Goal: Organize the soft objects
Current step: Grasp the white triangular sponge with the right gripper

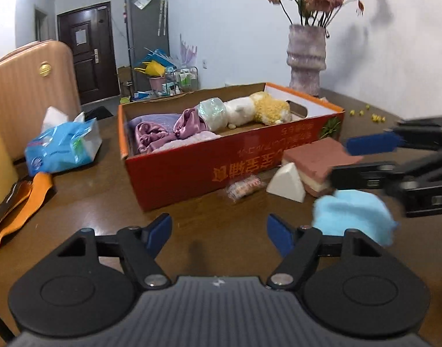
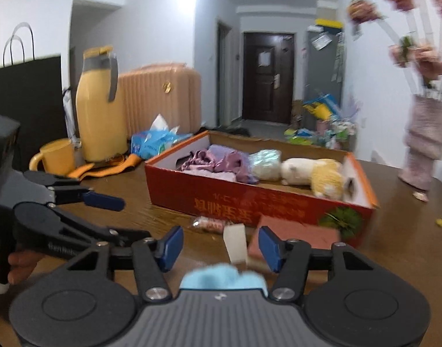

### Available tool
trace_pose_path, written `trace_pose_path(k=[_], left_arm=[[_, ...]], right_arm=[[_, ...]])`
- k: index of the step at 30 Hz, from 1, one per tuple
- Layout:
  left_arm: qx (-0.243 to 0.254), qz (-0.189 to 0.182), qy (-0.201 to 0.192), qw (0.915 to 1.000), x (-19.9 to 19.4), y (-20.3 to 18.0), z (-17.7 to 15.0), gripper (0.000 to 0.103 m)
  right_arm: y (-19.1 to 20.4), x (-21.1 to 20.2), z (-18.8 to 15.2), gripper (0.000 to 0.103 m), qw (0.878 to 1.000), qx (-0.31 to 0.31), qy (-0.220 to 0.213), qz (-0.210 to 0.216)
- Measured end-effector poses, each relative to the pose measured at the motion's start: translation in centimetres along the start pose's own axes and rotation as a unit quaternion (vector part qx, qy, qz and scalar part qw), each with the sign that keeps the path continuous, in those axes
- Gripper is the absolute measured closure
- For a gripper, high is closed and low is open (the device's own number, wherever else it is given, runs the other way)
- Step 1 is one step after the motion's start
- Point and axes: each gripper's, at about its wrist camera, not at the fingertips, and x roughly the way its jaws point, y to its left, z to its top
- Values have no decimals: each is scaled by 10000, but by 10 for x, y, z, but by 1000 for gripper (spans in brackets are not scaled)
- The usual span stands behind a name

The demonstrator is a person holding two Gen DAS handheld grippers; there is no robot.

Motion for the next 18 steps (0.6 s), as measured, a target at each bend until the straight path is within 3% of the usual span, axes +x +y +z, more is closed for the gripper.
trace_pose_path(k=[3, 4, 6, 7, 10, 13, 16, 18], left_arm=[[223, -88, 52, 9997, 21, -1, 8, 27], [297, -79, 120, 9995, 29, -1, 11, 27], [335, 17, 191, 9993, 40, -1, 16, 27], [323, -33, 157, 9993, 43, -1, 17, 26], [282, -120, 189, 9993, 56, -2, 19, 26], [330, -178, 328, 9988, 69, -11, 22, 26], [374, -282, 420, 9980, 78, -20, 25, 28], [367, -348, 423, 9978, 81, -24, 26, 37]], right_arm=[[-4, 45, 10, 50, 9994, -252, 229, 62], [-7, 56, 10, 56, 9992, -270, 293, 81], [-13, 73, 10, 82, 9985, -264, 450, 179], [-16, 77, 9, 87, 9982, -211, 501, 263], [-27, 72, 6, 89, 9981, 60, 359, 488], [-54, 49, 7, 89, 9933, 754, -201, 848], [-80, 37, 3, 89, 9842, 1440, -504, 897], [-90, 33, 0, 89, 9799, 1668, -604, 912]])
